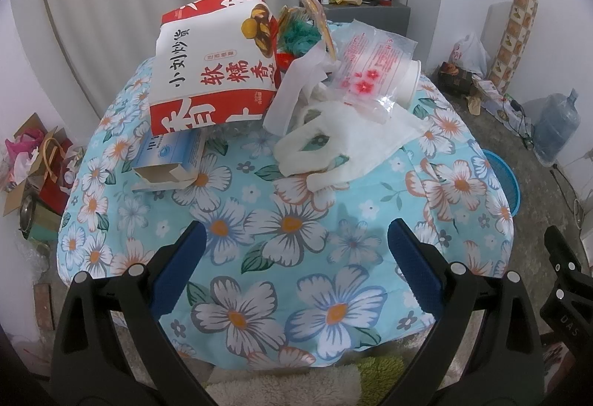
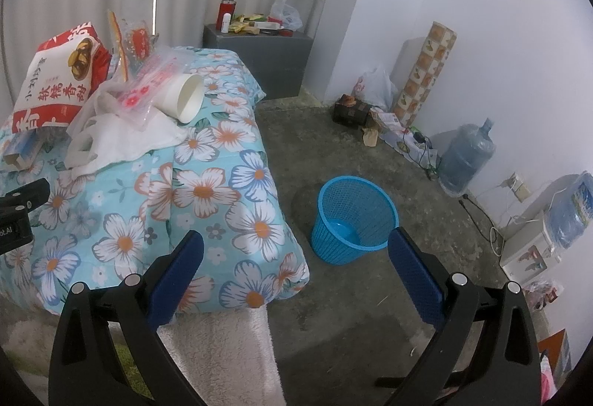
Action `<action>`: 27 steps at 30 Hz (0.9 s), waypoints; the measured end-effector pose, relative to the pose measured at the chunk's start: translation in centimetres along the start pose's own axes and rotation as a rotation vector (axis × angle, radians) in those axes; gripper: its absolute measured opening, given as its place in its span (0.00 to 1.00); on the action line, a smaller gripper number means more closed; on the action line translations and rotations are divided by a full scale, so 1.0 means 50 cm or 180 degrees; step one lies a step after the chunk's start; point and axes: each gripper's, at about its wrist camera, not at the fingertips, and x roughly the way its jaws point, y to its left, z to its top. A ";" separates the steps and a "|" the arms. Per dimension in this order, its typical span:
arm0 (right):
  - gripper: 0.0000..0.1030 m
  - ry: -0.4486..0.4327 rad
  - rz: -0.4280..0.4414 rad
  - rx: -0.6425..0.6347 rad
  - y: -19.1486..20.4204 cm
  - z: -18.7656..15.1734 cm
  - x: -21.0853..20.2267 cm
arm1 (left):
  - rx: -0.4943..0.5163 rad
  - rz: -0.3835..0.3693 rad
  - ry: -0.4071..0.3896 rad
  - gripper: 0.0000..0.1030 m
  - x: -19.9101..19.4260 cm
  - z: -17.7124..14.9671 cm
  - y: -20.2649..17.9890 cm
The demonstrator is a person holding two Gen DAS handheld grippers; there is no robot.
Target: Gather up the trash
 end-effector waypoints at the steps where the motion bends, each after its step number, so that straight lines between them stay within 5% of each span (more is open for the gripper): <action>1: 0.94 -0.0002 -0.0003 -0.0002 0.000 0.000 0.000 | 0.0000 0.0001 0.0000 0.91 0.000 -0.001 0.001; 27: 0.94 -0.0033 0.0125 -0.0115 0.015 0.013 0.022 | -0.0031 0.0189 0.0041 0.91 0.009 0.003 0.034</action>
